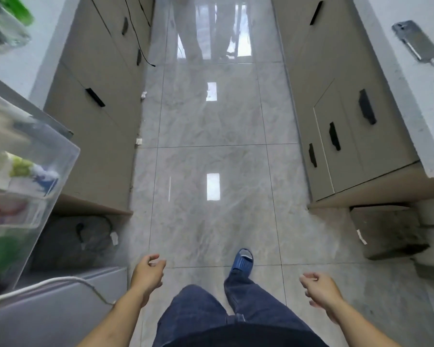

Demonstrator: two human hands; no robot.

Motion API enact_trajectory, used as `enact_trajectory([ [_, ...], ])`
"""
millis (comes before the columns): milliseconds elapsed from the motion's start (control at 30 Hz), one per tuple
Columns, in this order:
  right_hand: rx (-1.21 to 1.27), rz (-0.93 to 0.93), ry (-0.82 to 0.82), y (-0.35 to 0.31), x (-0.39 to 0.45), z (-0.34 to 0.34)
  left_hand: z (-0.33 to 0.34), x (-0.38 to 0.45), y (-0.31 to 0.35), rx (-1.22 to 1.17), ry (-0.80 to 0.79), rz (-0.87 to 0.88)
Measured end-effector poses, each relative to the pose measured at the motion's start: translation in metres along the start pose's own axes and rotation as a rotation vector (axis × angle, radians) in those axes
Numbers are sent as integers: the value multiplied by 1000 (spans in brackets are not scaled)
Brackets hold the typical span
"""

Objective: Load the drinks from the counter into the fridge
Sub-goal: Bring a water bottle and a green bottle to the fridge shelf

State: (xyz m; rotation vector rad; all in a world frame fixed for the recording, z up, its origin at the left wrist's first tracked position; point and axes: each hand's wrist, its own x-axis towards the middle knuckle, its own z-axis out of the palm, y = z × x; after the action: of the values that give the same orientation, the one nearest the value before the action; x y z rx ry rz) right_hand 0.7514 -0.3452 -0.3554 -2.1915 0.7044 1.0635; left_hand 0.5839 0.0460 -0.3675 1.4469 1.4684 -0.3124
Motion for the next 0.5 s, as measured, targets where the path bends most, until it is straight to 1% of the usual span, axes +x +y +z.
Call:
enact_trajectory([
  [100, -32, -124, -30, -77, 27, -19, 8, 6, 26, -25, 47, -27],
  [233, -55, -213, -65, -175, 58, -28, 16, 22, 51, -62, 75, -83],
  [367, -111, -271, -119, -263, 83, -19, 17, 54, 78, -122, 123, -192],
  [500, -174, -331, -133, -348, 103, -5, 17, 97, 121, -163, 136, -236],
])
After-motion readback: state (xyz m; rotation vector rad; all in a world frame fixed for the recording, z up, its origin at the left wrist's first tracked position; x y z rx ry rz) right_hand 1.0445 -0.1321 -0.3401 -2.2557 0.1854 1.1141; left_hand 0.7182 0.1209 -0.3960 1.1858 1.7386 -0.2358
